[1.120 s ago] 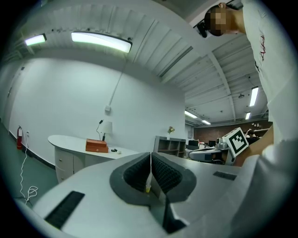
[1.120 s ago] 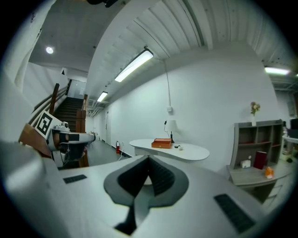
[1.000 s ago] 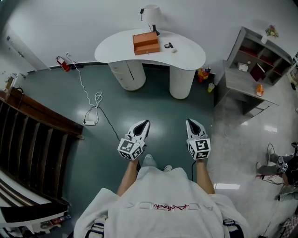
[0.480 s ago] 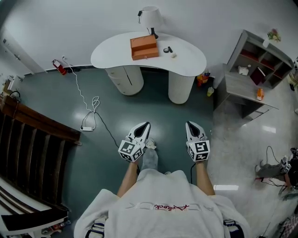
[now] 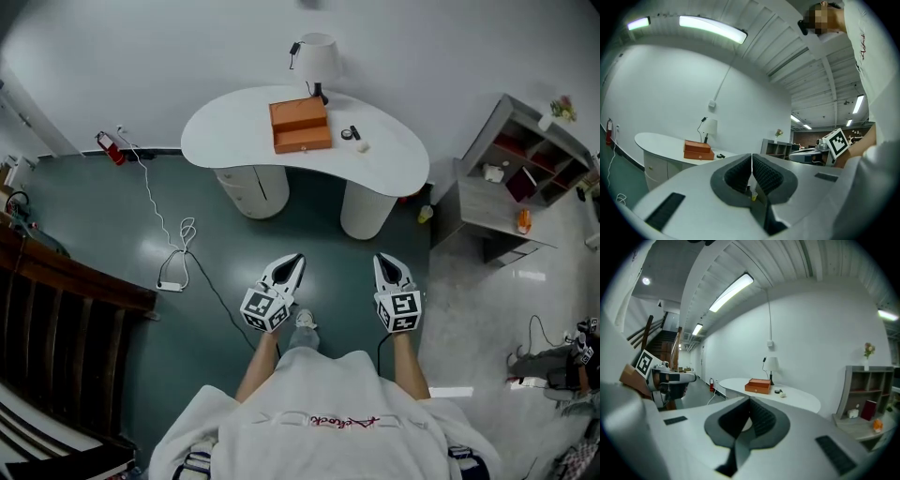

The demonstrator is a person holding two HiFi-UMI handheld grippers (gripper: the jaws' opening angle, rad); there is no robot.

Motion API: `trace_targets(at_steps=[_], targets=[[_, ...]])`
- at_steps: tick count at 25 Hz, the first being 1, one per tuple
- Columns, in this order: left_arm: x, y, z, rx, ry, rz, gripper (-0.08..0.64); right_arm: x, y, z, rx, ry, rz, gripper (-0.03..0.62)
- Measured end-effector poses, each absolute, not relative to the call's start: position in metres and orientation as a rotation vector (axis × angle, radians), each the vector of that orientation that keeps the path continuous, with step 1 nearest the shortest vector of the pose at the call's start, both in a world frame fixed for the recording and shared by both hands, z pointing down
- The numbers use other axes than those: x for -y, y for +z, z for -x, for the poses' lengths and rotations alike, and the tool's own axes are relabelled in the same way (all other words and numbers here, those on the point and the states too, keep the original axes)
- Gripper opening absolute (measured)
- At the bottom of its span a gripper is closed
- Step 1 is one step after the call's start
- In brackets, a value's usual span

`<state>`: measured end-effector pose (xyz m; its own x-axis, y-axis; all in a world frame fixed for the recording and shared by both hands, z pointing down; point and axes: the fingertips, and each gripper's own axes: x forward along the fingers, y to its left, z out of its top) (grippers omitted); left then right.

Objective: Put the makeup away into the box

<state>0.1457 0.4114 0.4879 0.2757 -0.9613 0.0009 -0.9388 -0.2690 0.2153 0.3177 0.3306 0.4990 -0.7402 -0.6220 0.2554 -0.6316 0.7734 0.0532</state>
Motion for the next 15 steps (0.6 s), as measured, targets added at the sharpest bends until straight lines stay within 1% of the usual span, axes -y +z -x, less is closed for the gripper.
trace_targets(at_steps=[8, 15], targets=[[-0.359, 0.486, -0.076, 1.757, -0.240, -2.360, 0.015, -0.279, 0.491, -0.250, 2.676, 0.031, -0.992, 0.020], [-0.324, 0.488, -0.038, 1.718, -0.263, -2.381, 0.015, -0.250, 0.491, -0.215, 2.648, 0.021, -1.032, 0.020]])
